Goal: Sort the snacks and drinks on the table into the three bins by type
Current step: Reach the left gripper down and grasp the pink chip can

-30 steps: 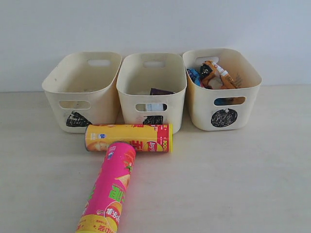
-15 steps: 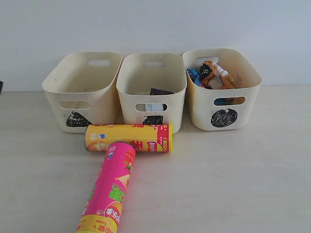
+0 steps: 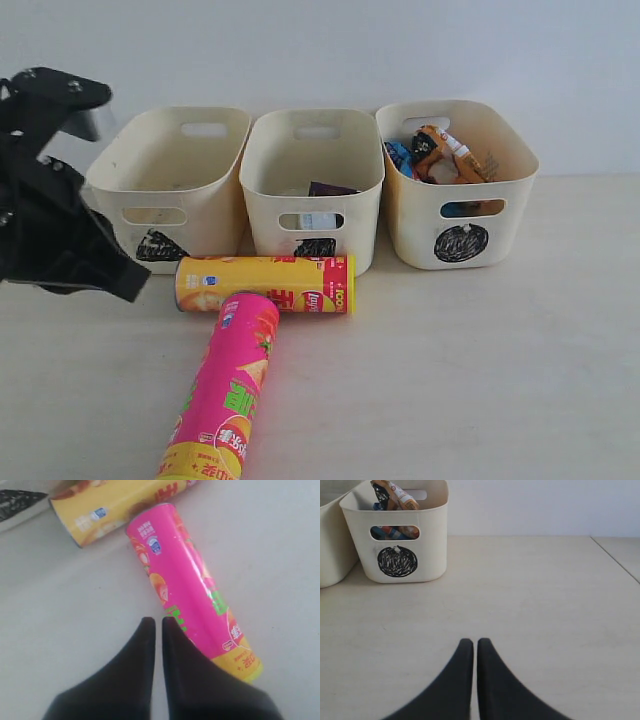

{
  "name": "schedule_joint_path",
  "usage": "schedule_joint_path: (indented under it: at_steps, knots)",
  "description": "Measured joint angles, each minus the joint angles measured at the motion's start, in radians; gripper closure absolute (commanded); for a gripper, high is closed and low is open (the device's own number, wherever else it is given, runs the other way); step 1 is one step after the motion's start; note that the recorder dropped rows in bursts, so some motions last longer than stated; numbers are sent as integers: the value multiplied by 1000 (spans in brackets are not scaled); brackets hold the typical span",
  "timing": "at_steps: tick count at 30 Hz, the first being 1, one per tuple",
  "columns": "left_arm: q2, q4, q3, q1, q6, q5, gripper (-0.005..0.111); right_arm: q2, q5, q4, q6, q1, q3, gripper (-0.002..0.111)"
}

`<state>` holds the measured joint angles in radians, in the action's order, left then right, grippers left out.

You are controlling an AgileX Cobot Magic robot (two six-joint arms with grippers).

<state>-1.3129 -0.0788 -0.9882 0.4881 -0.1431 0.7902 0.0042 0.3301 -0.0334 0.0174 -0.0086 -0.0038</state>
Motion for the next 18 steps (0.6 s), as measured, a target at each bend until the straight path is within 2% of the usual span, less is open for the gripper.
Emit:
schedule_joint_path:
  at_steps: [5,7,9,16,18]
  knots:
    - [-100,0,-36,55,31,11,103,0,0,0,2,0,0,108]
    - [-144,0,-51,70,40,11,97,0,0,0,2,0,0,108]
    - [-189,0,-63,82,45,9,87,0,0,0,2,0,0,108]
    - [-302,-4,-88,86,72,-16,29,0,0,0,2,0,0,108]
    - [-324,-11,-88,88,81,-20,22,0,0,0,2,0,0,108]
